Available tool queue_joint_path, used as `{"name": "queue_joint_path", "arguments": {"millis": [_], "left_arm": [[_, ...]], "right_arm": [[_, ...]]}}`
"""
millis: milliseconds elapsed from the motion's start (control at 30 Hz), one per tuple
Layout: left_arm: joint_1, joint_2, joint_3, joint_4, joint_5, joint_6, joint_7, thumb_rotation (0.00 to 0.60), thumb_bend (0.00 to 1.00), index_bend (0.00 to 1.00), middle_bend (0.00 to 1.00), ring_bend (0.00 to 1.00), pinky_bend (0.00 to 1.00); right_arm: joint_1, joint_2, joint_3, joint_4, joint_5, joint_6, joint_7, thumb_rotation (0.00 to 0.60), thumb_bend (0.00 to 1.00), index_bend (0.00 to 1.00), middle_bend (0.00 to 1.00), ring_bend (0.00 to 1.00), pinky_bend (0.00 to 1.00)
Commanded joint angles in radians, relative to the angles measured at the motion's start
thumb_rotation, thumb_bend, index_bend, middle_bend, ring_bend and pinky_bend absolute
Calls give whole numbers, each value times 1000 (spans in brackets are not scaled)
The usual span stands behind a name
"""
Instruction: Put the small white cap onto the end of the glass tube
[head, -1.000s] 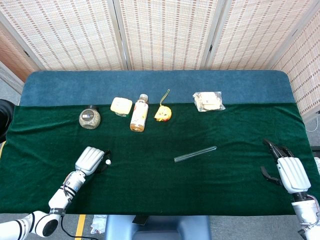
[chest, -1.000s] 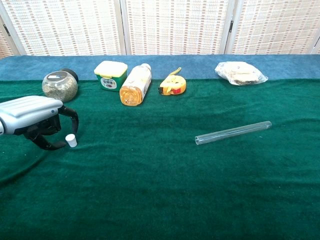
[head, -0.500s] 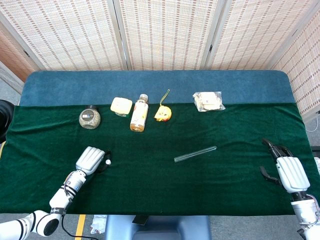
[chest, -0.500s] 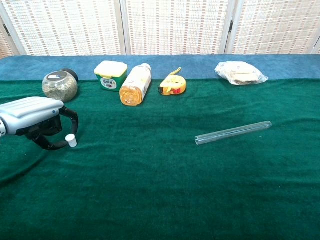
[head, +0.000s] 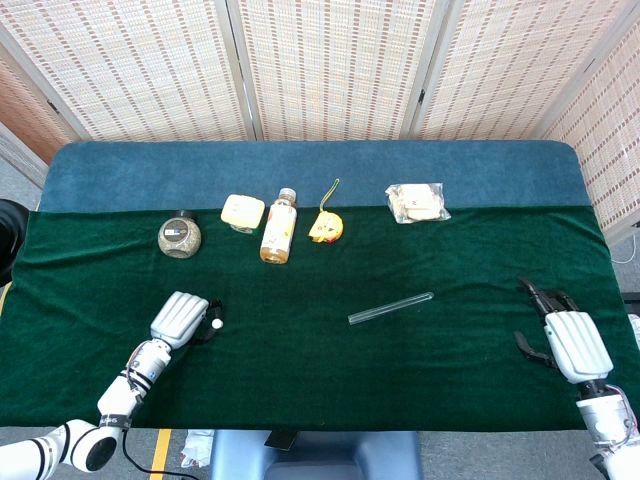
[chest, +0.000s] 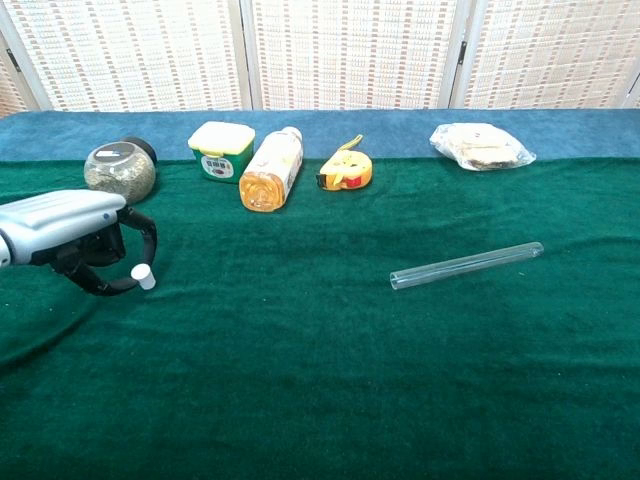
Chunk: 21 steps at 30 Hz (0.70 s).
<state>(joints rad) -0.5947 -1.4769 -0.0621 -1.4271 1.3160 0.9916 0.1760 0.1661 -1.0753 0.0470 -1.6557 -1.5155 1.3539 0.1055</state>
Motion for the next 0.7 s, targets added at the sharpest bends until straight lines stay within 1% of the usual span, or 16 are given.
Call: {"name": "queue_joint_path", "arguments": {"millis": [33, 67, 100, 167, 300, 367, 433, 567, 700], "left_arm": [[4, 22, -10, -28, 2, 3, -38, 600, 409, 546, 1000, 925, 838], [5, 30, -13, -39, 5, 7, -54, 600, 409, 546, 1000, 925, 838], [7, 37, -15, -47, 8, 10, -66, 600, 409, 546, 1000, 926, 838], [12, 52, -20, -68, 17, 21, -93, 600, 409, 546, 1000, 927, 838], [22, 79, -23, -100, 34, 44, -127, 600, 410, 546, 1000, 927, 838], [28, 91, -22, -114, 43, 56, -133, 600, 410, 547, 1000, 927, 838], [33, 100, -19, -128, 51, 64, -138, 600, 410, 547, 1000, 927, 838], [41, 117, -12, -155, 63, 75, -139, 600, 409, 546, 1000, 927, 838], [45, 122, -5, -160, 58, 68, -131, 600, 410, 543, 1000, 928, 838]], "right_arm": [[30, -8, 8, -11, -12, -28, -53, 600, 454, 44, 305, 383, 221], [45, -13, 13, -16, -17, -41, -69, 600, 455, 50, 327, 412, 256], [57, -17, 16, -19, -21, -52, -80, 600, 454, 66, 367, 465, 330], [90, -28, 23, -26, -36, -84, -113, 600, 454, 95, 428, 539, 428], [154, -50, 34, -38, -49, -156, -182, 600, 454, 150, 529, 658, 574], [187, -71, 47, -39, -40, -192, -229, 600, 431, 164, 572, 716, 632], [216, -97, 58, -32, -24, -226, -267, 600, 407, 192, 641, 781, 711], [287, -161, 78, -1, 31, -322, -337, 600, 405, 245, 745, 855, 805], [342, -224, 91, 43, 75, -385, -399, 600, 341, 302, 808, 902, 864]]}}
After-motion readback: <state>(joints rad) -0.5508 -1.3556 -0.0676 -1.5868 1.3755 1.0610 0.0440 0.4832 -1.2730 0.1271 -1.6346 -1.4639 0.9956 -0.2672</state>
